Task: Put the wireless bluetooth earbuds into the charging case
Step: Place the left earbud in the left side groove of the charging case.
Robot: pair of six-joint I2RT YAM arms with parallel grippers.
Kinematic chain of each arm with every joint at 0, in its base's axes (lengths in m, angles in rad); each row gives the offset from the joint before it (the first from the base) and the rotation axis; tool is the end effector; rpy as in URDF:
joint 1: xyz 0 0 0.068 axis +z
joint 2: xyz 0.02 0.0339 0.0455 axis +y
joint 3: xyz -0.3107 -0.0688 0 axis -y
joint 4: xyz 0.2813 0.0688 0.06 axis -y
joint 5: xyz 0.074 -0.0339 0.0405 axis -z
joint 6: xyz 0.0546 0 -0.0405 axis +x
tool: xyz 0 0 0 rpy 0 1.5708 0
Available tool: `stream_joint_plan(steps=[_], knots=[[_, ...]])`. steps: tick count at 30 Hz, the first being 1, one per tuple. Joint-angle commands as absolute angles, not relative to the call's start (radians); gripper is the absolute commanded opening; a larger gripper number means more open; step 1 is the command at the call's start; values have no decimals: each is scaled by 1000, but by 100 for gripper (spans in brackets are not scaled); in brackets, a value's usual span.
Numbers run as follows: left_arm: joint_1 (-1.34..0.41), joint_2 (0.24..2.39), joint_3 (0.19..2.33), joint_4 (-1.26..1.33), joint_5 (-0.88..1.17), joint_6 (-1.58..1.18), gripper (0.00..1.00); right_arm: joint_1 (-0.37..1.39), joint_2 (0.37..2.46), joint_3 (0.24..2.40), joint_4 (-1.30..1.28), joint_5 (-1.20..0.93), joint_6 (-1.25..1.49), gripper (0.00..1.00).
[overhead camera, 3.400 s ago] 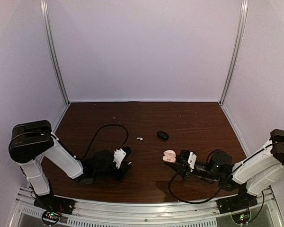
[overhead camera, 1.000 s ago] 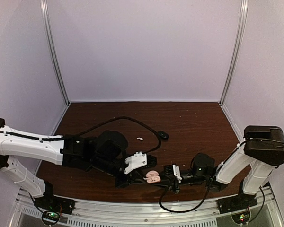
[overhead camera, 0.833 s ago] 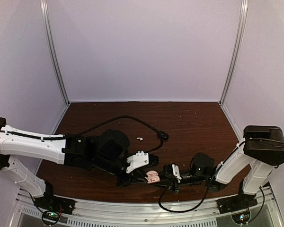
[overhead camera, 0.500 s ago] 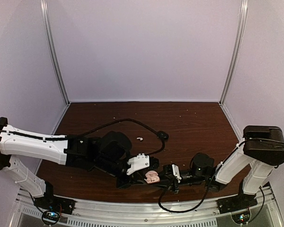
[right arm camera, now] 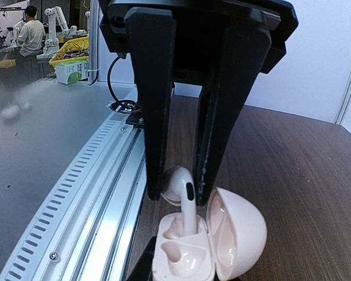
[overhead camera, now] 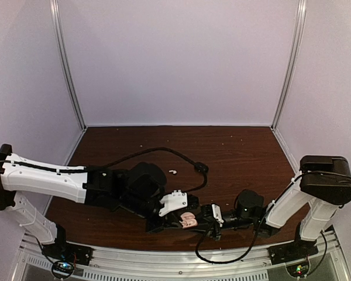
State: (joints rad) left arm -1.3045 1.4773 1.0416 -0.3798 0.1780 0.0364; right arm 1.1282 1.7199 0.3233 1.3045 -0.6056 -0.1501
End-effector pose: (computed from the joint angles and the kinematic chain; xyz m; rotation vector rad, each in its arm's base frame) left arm 0.0851 -0.3488 0.2655 1.6388 1.9228 -0.7748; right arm 0.0971 0.2775 0.1432 -1.4298 1.0963 1.2202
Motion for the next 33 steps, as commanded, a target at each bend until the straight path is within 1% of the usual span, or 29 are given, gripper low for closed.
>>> stream_joint_plan(steps=[1, 17, 26, 33], knots=[[-1312, 1493, 1079, -386, 177, 59, 0, 1138, 1730, 350, 1316, -620, -140, 2], [-1328, 1523, 1114, -417, 170, 80, 0, 1138, 1738, 357, 1312, -629, -129, 2], [-1337, 1530, 1126, -416, 167, 77, 0, 1138, 1741, 357, 1318, -598, -116, 2], [-1342, 1546, 1128, -421, 134, 80, 0, 1138, 1737, 356, 1321, -615, -118, 2]])
